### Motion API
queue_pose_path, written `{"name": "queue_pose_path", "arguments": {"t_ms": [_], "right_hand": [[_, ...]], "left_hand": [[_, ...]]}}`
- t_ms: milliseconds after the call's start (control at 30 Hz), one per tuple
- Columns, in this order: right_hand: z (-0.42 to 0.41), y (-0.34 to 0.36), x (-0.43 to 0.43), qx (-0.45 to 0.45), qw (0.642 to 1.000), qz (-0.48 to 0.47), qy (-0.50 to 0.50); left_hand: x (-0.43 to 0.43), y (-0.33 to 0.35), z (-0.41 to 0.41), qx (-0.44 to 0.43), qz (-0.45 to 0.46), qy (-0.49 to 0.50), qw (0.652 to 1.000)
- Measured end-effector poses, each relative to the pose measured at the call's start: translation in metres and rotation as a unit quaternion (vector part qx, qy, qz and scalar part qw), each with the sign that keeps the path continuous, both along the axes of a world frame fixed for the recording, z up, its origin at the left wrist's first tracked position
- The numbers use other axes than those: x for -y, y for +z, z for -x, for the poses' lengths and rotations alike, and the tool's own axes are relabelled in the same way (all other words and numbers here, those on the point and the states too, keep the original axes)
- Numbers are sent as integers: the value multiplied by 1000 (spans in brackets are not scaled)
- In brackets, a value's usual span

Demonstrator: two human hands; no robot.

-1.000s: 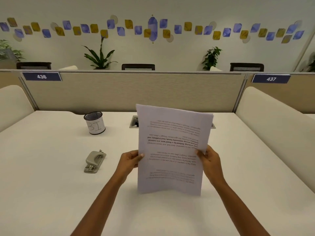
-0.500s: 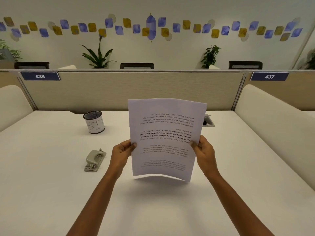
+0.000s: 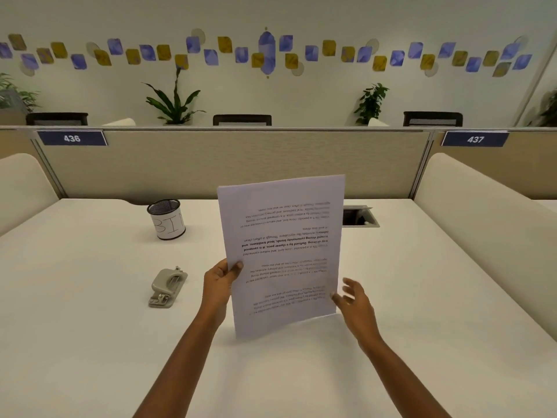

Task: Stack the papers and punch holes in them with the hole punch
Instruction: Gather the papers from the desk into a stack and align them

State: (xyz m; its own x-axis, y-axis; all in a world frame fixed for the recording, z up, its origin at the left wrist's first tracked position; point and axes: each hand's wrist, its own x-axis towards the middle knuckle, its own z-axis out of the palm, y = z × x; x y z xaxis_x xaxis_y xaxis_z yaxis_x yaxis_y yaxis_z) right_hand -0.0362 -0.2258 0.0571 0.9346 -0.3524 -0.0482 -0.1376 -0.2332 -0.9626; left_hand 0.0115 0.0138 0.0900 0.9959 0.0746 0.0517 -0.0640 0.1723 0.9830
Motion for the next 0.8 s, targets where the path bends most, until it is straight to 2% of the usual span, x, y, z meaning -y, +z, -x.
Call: {"name": "queue_pose_path", "arguments": {"t_ms": [67, 133, 233, 333, 400, 467, 600, 733, 800], "right_hand": [[6, -10, -5, -37, 998, -42, -10], [11, -15, -13, -59, 989, -135, -10], [15, -18, -23, -81, 938, -337, 12], [16, -17, -29, -52, 900, -432, 30], [16, -15, -32, -29, 902, -431, 18], [14, -12, -30, -16, 919, -395, -3], [10, -5, -11, 10, 952, -302, -42], [12, 3, 16, 30, 968, -243, -50], [14, 5, 30, 31, 974, -220, -46]], "left_hand": [[5, -1, 0, -9, 33, 17, 999], [12, -2, 0, -20, 67, 31, 997], [25, -3, 5, -39, 123, 35, 991], [36, -4, 11, -63, 179, 38, 981], [42, -5, 14, -75, 206, 29, 975], [41, -8, 15, -77, 208, 17, 975], [22, -10, 9, -68, 155, 13, 986], [-12, -4, -3, -65, 146, 63, 985], [-31, 0, -8, -59, 118, 56, 990]]}}
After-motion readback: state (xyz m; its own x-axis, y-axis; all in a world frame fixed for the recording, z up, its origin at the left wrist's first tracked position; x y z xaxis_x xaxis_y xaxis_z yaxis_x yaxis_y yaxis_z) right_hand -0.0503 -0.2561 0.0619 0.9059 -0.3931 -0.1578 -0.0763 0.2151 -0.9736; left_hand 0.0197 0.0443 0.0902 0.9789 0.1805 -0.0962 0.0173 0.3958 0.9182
